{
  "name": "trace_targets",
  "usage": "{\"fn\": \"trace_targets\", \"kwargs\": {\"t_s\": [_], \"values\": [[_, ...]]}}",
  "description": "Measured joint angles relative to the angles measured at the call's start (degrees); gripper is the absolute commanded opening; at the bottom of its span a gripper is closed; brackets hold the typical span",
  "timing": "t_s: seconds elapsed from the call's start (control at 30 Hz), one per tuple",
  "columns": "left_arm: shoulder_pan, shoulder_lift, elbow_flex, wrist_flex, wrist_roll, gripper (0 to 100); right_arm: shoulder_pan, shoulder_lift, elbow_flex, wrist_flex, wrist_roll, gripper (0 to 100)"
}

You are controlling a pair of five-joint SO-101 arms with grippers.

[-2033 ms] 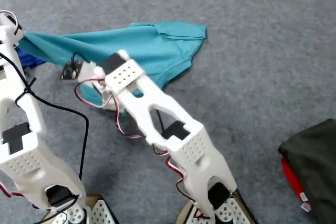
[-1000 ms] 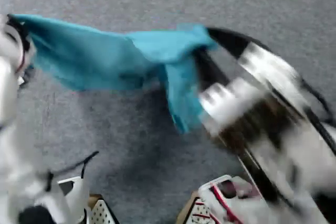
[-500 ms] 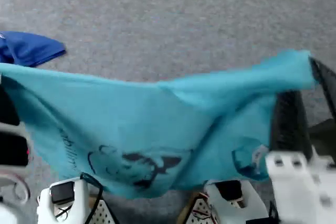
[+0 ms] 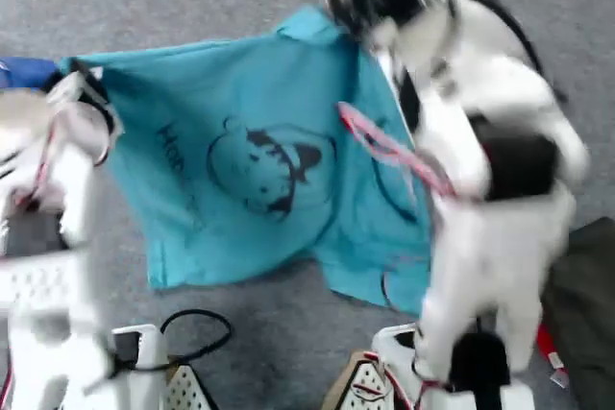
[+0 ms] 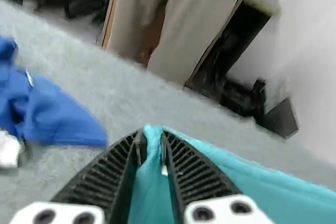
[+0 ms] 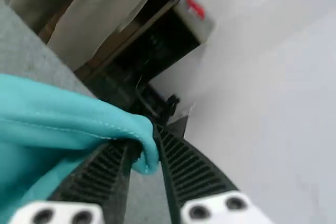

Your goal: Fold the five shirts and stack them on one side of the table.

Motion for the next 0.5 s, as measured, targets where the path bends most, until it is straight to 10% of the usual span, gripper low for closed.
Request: {"fn": "trace_targets", "kwargs": {"t_s": [0.2, 0.5], "values": [[0.1, 19.5, 0.4, -18.1, -3.1, 2, 4.0, 13.3, 4.8, -12.8, 0.0, 0.5], [0.4, 49.5, -24.4, -17.2, -3.4, 2, 6.2, 39.4, -6.3, -21.5, 0.0, 0.5]]}}
